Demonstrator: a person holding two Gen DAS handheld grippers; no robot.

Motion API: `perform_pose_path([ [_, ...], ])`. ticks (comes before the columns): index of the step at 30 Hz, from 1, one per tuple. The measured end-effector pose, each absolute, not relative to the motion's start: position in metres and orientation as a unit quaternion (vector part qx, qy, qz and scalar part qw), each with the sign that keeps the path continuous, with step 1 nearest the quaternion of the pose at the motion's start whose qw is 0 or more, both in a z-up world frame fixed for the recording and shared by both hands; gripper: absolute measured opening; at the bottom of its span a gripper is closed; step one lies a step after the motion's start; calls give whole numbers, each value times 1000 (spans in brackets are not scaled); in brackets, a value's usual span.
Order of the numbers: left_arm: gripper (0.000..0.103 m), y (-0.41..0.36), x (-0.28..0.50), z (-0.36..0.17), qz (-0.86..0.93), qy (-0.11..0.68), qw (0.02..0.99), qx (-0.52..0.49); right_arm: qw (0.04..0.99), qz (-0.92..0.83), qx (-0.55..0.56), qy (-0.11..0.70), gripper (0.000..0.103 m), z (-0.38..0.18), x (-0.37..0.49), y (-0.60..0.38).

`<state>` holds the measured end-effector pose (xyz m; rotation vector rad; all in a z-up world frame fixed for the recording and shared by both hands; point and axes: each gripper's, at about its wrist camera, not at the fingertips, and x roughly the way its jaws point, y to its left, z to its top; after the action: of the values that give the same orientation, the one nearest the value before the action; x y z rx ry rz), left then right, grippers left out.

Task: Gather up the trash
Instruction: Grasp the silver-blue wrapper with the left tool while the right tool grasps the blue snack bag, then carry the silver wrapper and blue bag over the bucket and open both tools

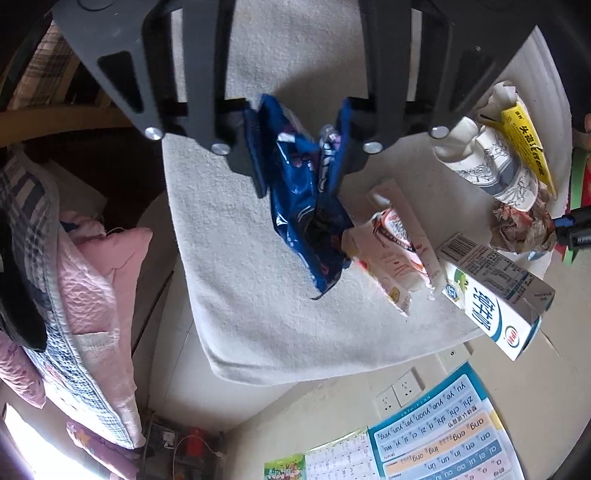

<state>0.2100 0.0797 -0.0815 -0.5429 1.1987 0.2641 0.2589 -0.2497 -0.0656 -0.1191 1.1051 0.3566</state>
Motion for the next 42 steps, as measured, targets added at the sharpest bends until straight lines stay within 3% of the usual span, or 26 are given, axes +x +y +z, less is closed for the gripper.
perform_pose_path([
  [19, 36, 56, 131, -19, 99, 494, 858, -103, 863, 157, 32, 479, 25, -17, 205, -282],
  [32, 37, 34, 65, 29, 101, 418, 898, -90, 874, 229, 19, 428, 25, 41, 144, -233],
  [42, 37, 52, 43, 42, 114, 405, 904, -71, 871, 256, 6, 419, 25, 46, 131, -197],
])
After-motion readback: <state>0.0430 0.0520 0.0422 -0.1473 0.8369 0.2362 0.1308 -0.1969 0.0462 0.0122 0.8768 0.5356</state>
